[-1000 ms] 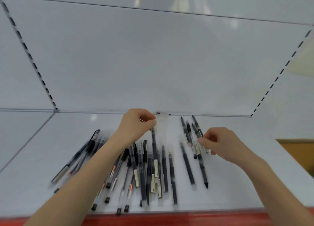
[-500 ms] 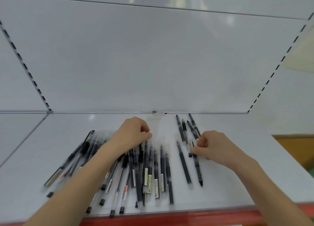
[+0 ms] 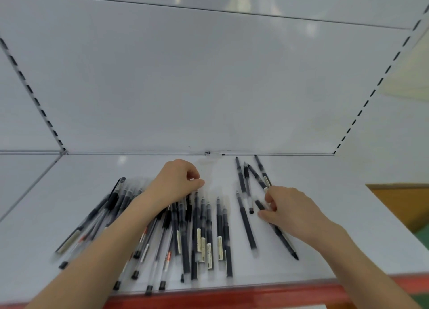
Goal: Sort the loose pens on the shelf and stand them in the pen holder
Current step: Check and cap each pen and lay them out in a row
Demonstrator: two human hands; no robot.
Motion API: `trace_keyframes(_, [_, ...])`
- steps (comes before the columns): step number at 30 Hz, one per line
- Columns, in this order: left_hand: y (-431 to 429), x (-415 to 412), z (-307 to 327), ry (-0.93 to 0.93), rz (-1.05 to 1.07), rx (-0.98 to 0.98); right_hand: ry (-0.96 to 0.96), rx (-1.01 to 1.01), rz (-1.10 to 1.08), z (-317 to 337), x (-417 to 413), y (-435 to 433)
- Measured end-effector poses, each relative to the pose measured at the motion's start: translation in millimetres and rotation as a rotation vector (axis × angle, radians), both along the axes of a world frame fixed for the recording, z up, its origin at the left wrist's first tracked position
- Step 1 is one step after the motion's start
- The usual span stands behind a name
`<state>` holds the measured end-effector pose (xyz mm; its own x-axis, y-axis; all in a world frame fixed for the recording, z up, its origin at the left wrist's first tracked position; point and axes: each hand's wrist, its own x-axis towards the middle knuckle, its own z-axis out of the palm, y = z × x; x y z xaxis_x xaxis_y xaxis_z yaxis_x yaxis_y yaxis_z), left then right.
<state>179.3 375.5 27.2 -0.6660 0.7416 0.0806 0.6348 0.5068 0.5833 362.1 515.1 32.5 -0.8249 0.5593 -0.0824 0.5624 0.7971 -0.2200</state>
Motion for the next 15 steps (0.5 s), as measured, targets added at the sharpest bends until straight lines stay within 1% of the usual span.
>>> trace_keyframes(3, [0.9, -1.5, 0.5, 0.0, 0.004, 0.014, 0.066, -0.127, -0.023, -1.3, 3.1, 2.9])
trace_keyframes(10, [10.6, -7.2, 2.1, 0.007, 0.0, 0.033, 0.327, -0.376, -0.107, -1.8, 10.5, 12.1])
trace_keyframes(15, [33.5, -14.9, 5.3, 0.092, -0.012, 0.031, 0.521, -0.493, -0.164, 3.8, 10.8, 12.9])
